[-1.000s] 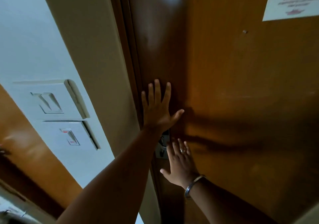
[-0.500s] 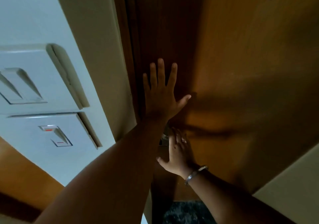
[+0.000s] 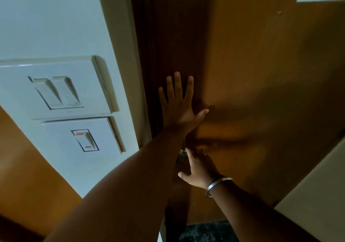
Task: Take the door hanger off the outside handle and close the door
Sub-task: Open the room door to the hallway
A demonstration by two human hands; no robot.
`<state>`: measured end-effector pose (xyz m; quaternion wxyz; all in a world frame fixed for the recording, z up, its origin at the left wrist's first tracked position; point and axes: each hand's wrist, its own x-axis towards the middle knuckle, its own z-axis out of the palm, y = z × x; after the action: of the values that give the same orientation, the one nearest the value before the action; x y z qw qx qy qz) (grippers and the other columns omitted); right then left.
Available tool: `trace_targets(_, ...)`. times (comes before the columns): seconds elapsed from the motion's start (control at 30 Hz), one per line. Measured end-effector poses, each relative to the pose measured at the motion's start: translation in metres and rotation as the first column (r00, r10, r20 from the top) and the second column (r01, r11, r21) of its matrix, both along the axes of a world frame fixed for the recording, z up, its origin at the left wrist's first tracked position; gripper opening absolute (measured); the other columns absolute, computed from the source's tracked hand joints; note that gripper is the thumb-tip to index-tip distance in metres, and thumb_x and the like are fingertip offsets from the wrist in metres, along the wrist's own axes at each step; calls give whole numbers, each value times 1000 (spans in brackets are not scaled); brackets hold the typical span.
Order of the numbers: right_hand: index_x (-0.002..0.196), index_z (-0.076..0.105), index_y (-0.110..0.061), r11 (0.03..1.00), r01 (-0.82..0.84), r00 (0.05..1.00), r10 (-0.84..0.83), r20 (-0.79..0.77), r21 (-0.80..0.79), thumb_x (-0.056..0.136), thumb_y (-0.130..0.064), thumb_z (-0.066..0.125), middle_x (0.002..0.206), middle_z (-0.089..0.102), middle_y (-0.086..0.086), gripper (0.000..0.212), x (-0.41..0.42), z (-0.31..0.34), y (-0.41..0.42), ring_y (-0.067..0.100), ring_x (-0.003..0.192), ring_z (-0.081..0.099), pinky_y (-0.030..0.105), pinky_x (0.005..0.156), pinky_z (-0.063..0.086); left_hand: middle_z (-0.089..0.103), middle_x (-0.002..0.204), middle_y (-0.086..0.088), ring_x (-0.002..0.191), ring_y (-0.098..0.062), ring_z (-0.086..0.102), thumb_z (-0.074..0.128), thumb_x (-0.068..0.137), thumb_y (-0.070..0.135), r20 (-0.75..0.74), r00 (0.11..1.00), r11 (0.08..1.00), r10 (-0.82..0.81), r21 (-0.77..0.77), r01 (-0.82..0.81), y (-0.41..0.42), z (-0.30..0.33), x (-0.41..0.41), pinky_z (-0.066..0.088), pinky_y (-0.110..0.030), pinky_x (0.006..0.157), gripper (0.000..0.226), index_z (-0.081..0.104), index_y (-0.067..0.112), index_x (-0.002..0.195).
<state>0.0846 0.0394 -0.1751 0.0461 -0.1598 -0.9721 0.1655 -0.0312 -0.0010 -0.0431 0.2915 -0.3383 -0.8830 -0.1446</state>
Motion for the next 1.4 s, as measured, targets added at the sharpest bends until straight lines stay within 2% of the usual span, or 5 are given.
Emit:
trace_targets(0.23, 147, 26, -24, 987, 11, 994, -27, 103, 160, 77, -62, 61, 151, 35, 5, 87, 36, 25, -19, 29, 137, 33, 42, 112, 29, -48, 145, -9, 136, -32, -42, 40, 73, 85, 86, 996, 999, -38, -30, 41, -21, 6, 38, -24, -55, 110, 116, -28, 28, 148)
trace_targets(0.77, 140, 41, -23, 956, 82, 979, -130, 156, 281, 89, -61, 43, 147, 41, 6, 63, 201, 58, -84, 29, 136, 34, 43, 115, 22, -18, 159, -11, 143, -30, -28, 13, 88, 75, -263, 933, 915, -244, -381, 132, -157, 18, 165, -25, -55, 111, 84, 8, 26, 156)
trace_targets(0.93, 148, 32, -19, 932, 224, 961, -162, -226, 286, 89, -66, 33, 155, 33, 11, 75, 268, 76, -124, 30, 142, 31, 47, 117, 24, -4, 161, -12, 148, -29, -9, 29, 91, 68, -342, 885, 925, -316, -317, 208, -210, 20, 205, -10, -55, 117, 81, 8, 24, 155)
trace_targets(1.1, 148, 32, -10, 890, 365, 793, -143, -592, 274, 90, -60, 39, 155, 32, 20, 77, 323, 121, -166, 39, 142, 30, 56, 112, 31, 2, 161, -14, 149, -30, -8, 23, 92, 72, -283, 921, 947, -269, -250, 200, -236, 10, 238, -15, -54, 117, 84, 12, 16, 154)
trace_targets(1.4, 150, 30, -15, 618, 547, 712, 10, -702, 564, 89, -53, 50, 158, 25, 18, 74, 377, 209, -201, 34, 147, 17, 48, 120, 8, 8, 163, -12, 150, -29, 4, 30, 90, 72, -148, 819, 807, -554, -339, 484, -195, -13, 265, -3, -56, 118, 88, 10, 19, 156)
